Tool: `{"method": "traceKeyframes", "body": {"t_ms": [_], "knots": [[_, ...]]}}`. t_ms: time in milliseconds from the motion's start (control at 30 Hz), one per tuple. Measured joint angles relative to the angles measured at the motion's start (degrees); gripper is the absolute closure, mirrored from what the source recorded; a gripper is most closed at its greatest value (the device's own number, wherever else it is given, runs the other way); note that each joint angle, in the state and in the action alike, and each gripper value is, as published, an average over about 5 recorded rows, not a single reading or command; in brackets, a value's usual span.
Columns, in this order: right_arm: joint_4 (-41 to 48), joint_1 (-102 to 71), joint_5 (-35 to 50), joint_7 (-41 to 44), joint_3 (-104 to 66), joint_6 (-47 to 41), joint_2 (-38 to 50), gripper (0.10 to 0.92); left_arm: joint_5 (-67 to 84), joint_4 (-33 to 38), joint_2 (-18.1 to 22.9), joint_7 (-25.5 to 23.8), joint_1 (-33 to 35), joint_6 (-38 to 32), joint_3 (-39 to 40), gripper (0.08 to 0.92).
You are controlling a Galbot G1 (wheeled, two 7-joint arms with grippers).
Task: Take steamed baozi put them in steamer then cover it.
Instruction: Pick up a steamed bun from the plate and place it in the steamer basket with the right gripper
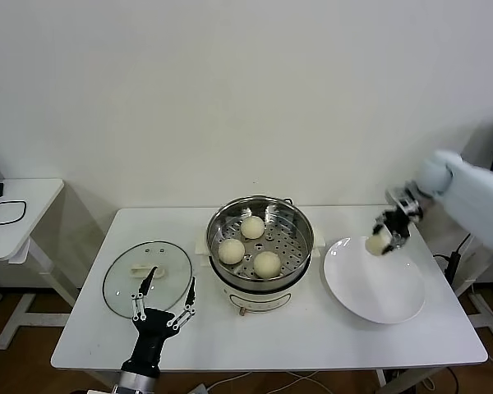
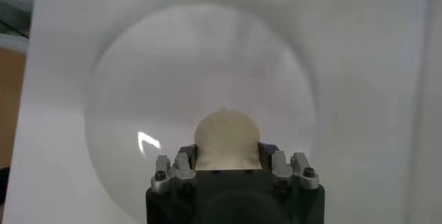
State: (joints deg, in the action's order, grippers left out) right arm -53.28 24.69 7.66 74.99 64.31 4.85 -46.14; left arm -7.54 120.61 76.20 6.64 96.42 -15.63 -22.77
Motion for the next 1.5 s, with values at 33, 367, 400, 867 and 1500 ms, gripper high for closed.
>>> {"method": "traceKeyframes", "body": {"t_ms": [33, 367, 400, 867, 1500], "knots": [[-0.86, 1.90, 1.37, 0.37, 1.41, -0.58, -0.75, 0.401, -0.03, 0.00, 0.00, 0.00, -0.02, 0.03, 0.05, 0.177], [-8.80, 14.22, 12.62, 1.47, 12.22, -6.20, -9.97, 0.397, -0.06, 0.01, -0.26, 0.13, -0.10, 0.05, -0.16, 0.177], [-9.39, 14.80, 13.23, 1.31, 13.01, -6.66, -10.89, 0.397, -0.05, 0.01, -0.25, 0.15, -0.13, 0.05, -0.16, 0.177], [-10.68, 14.24, 13.64, -3.72, 18.38, -10.67, -20.28, 0.397, 0.07, 0.15, -0.26, 0.39, -0.14, -0.07, -0.68, 0.177], [-5.71, 7.73, 9.76, -6.68, 18.48, -11.69, -23.70, 0.307, 0.11, -0.09, -0.22, 0.54, -0.11, -0.23, -1.38, 0.177]]}}
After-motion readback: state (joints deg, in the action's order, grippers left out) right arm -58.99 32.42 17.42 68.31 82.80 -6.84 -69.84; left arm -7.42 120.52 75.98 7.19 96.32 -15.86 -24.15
